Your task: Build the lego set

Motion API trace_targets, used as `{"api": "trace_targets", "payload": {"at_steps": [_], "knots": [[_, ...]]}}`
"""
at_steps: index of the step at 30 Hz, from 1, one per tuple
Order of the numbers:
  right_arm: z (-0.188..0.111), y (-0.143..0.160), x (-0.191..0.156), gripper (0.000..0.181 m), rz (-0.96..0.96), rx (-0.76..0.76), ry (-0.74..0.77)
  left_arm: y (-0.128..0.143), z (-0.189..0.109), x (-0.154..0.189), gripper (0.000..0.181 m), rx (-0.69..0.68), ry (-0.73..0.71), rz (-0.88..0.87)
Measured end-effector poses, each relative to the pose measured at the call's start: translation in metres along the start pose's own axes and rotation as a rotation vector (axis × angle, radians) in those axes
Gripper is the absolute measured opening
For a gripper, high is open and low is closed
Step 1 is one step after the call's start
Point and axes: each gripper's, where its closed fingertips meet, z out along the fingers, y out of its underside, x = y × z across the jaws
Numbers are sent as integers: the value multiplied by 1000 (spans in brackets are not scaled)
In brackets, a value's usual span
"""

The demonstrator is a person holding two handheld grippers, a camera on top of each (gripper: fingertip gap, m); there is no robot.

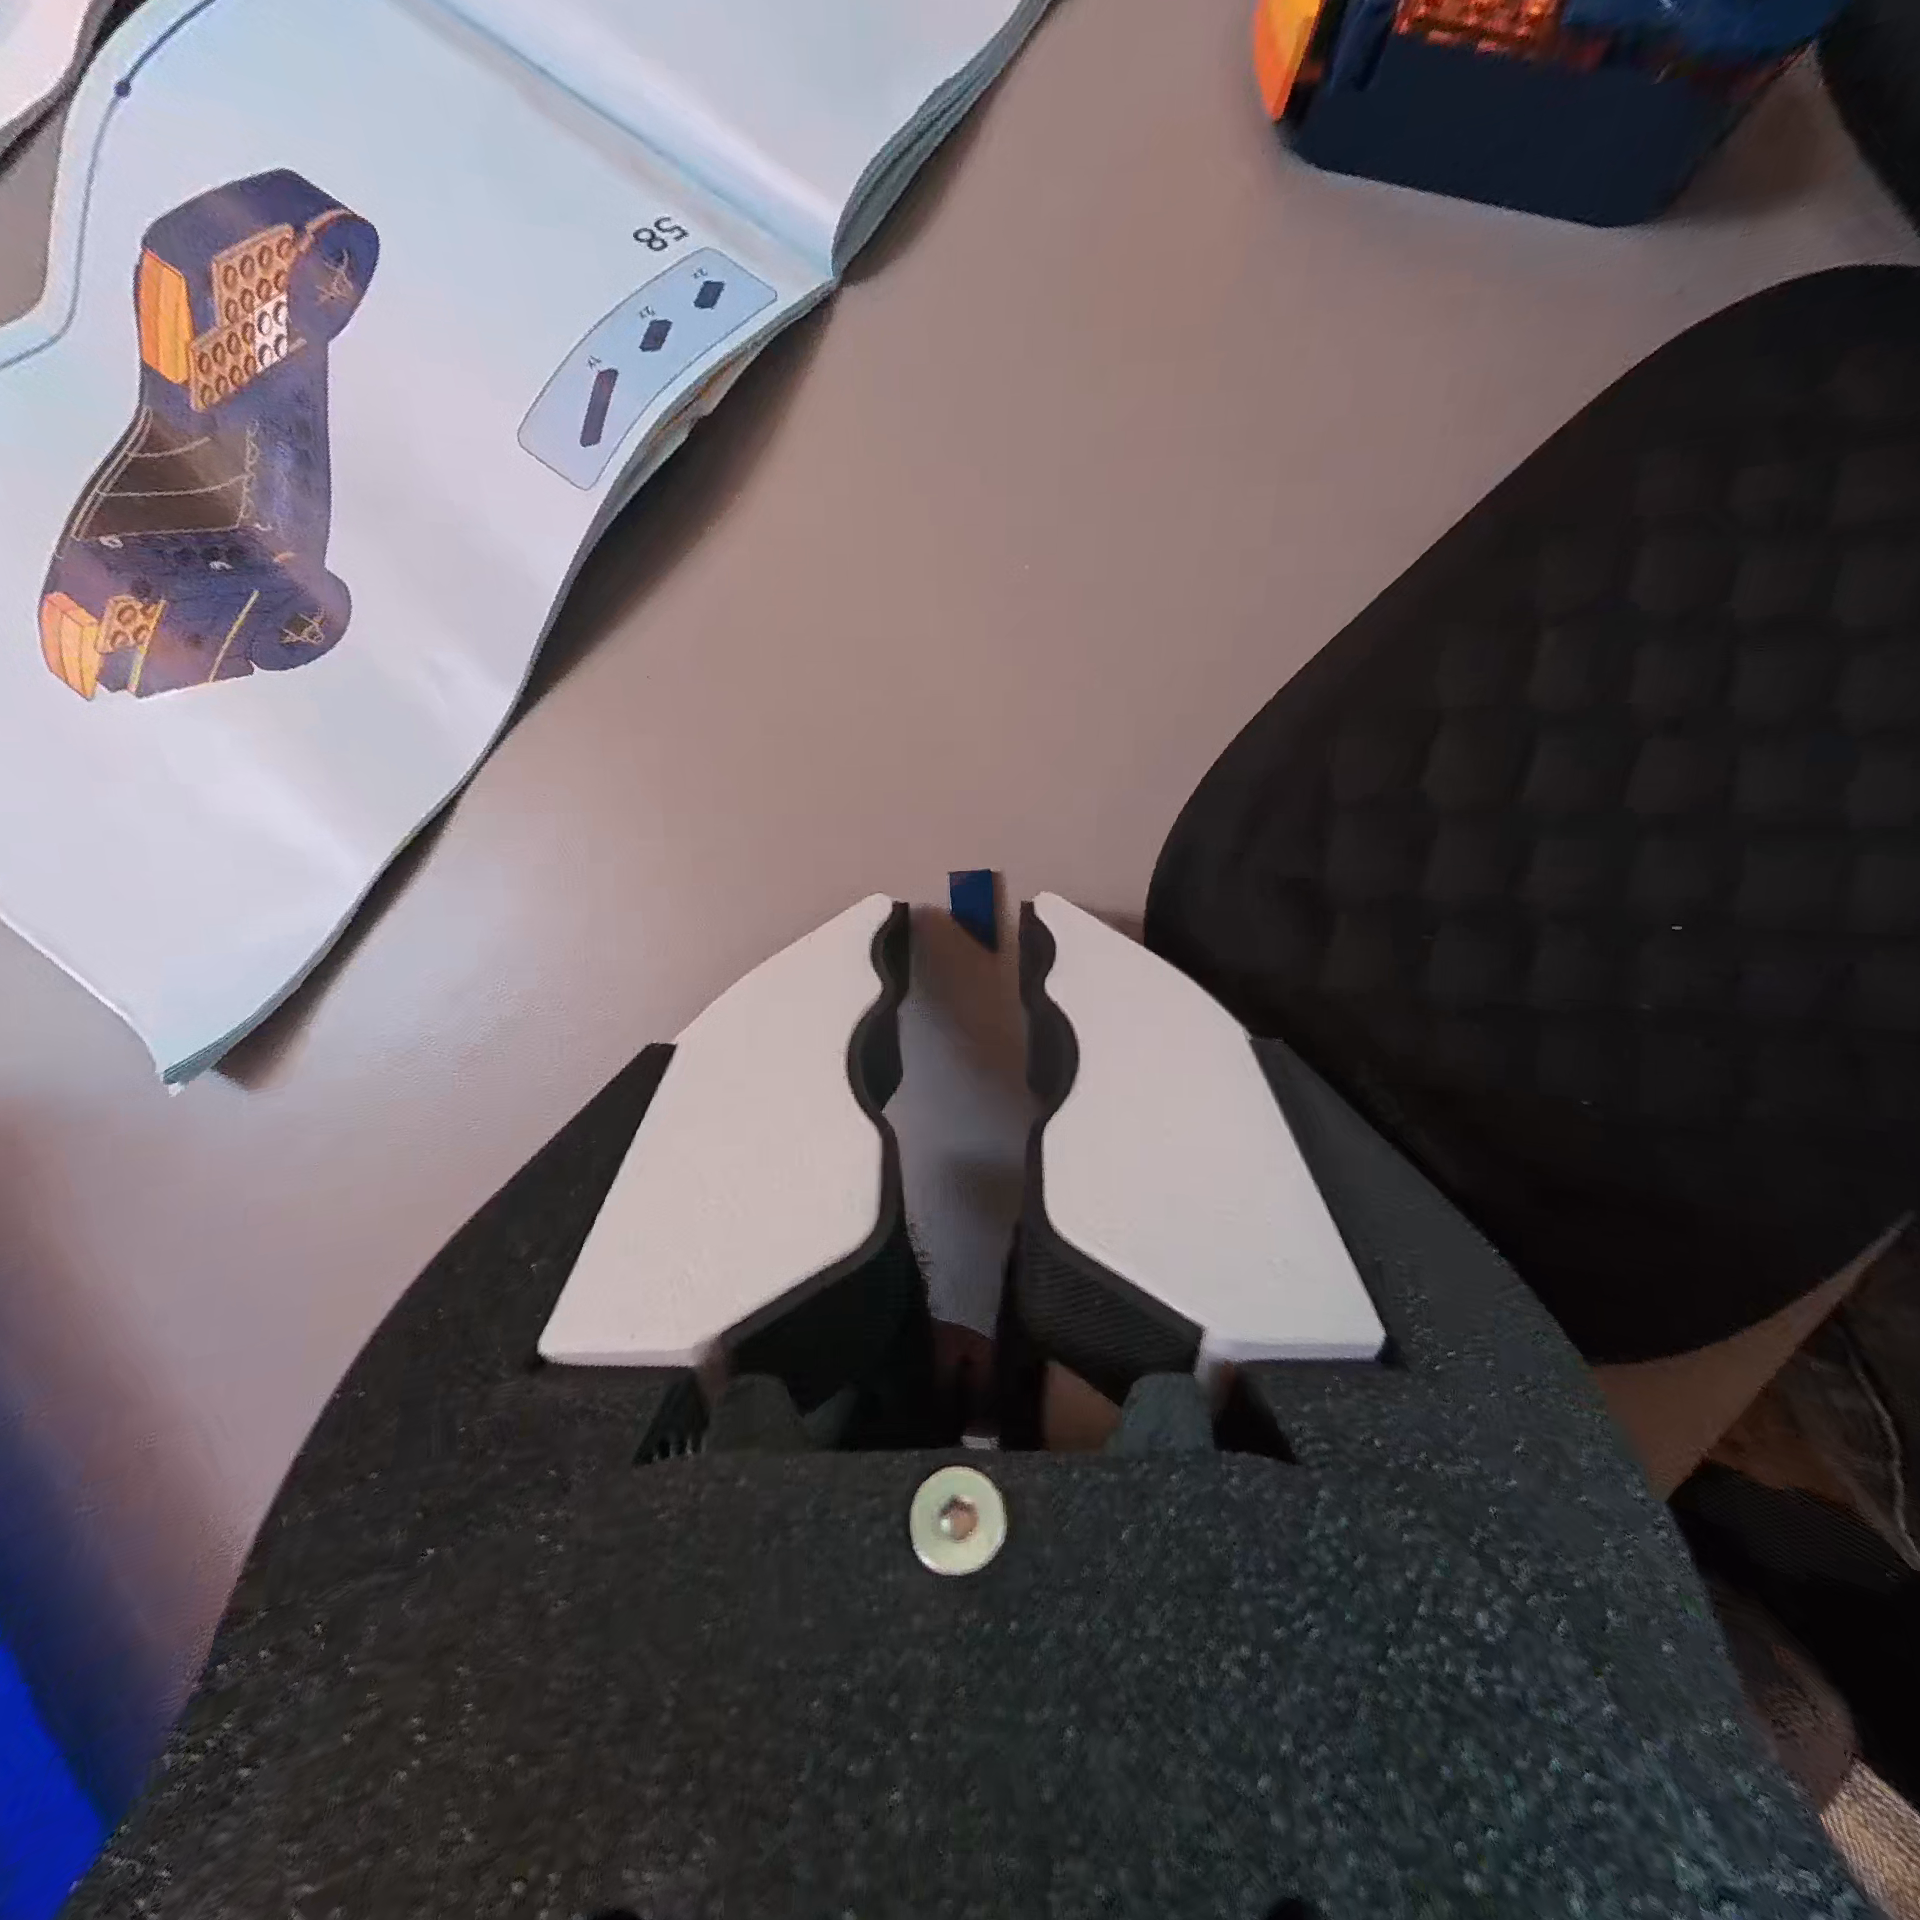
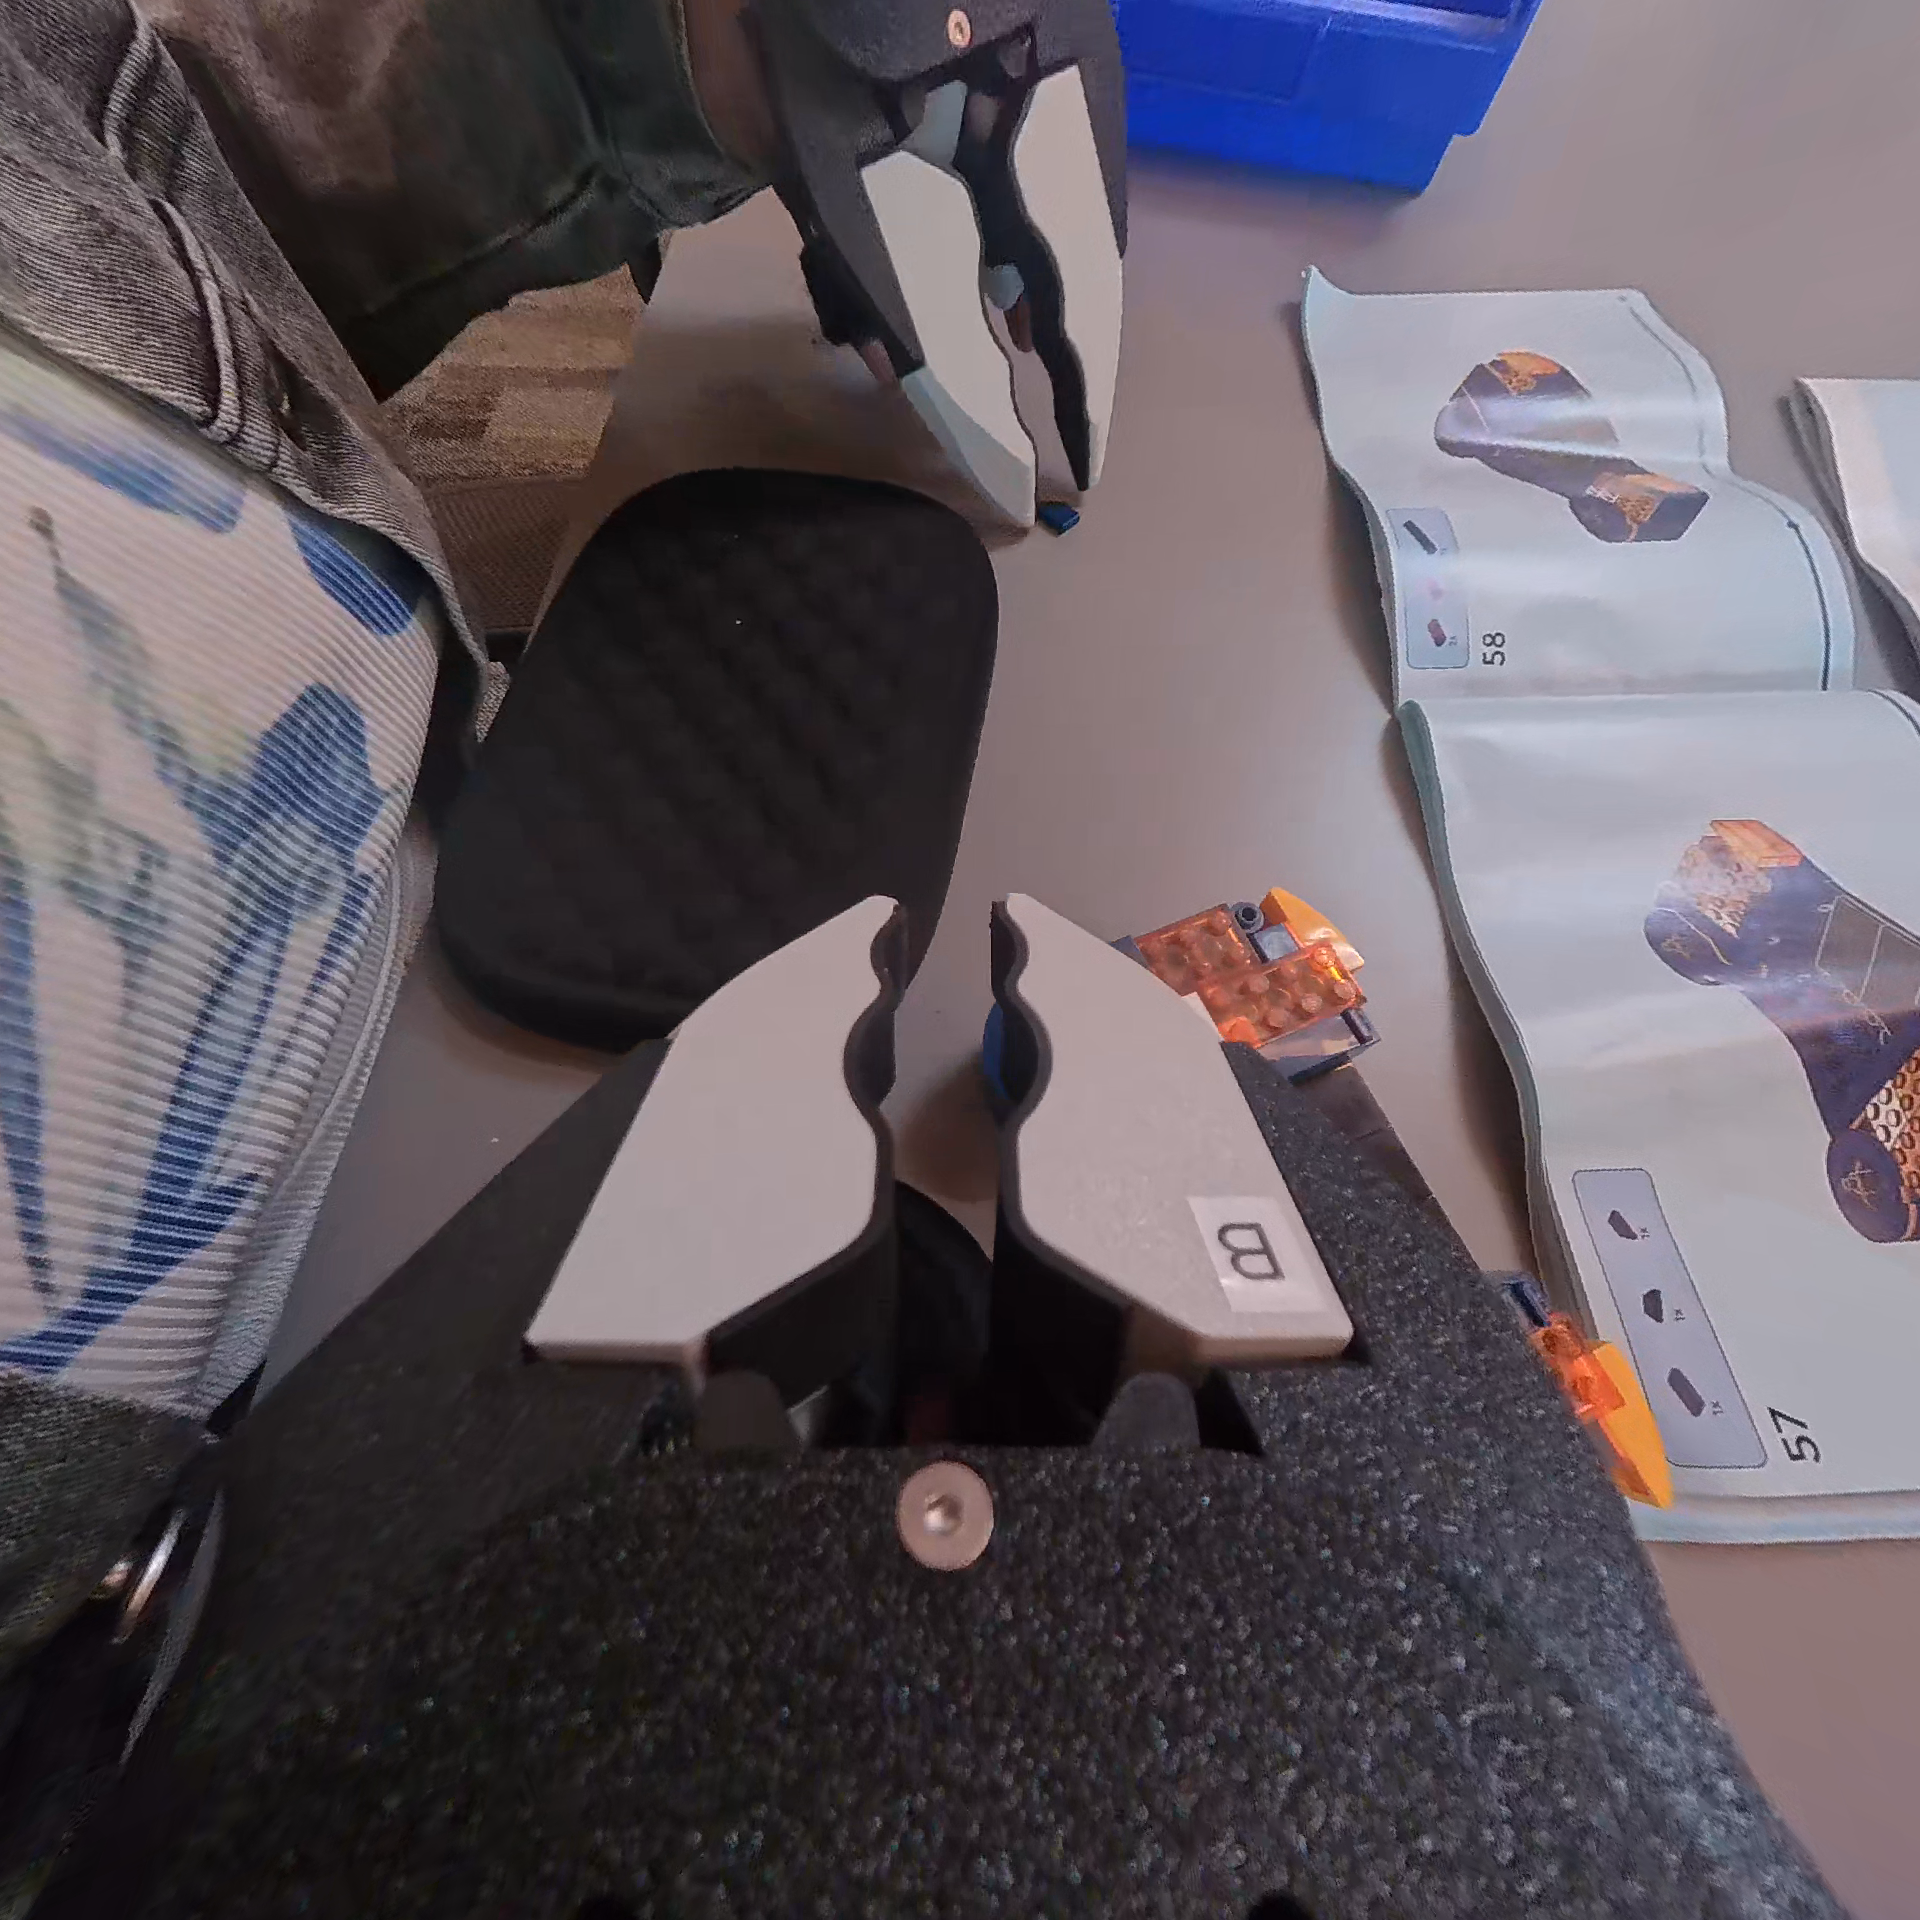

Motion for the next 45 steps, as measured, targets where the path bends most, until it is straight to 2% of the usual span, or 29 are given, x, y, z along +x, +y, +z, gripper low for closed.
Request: {"api": "trace_targets", "payload": {"at_steps": [3,7,8,10,12,14,16,18,19,21,25,35,38,40,42,45], "knots": [[-1,1,1,15,2,-3,9,-3,4,5,8,32,39,-13],[-1,1,2,15,8,7,14,-6,4,2,7,73,38,-23],[-1,-1,2,15,11,21,16,-14,2,3,7,130,45,-16],[-1,-10,5,13,13,84,33,-50,-13,16,7,372,113,-8],[-4,-27,13,11,9,205,84,-103,-44,27,7,734,219,-124],[-11,-52,24,11,7,357,184,-144,-76,28,7,1077,401,-401],[-22,-77,36,12,-39,498,340,-159,-91,14,7,1360,562,-772],[-32,-100,40,12,-132,595,505,-161,-82,5,7,1479,728,-1082],[-33,-107,40,12,-180,606,563,-162,-73,4,7,1490,765,-1175],[-28,-113,45,12,-237,564,657,-168,-61,12,7,1494,797,-1232],[-21,-106,61,13,-180,473,737,-182,-65,26,7,1498,821,-1185],[-21,-104,64,12,-206,448,777,-192,-58,39,7,1472,805,-1176],[-24,-101,66,6,-189,451,787,-194,-56,41,7,1459,786,-1170],[-31,-99,67,3,-147,487,763,-196,-55,44,7,1426,791,-1132],[-38,-94,66,2,-41,545,677,-199,-53,48,7,1361,801,-1059],[-55,-66,71,2,208,584,572,-194,-54,41,6,1308,675,-874]]}}
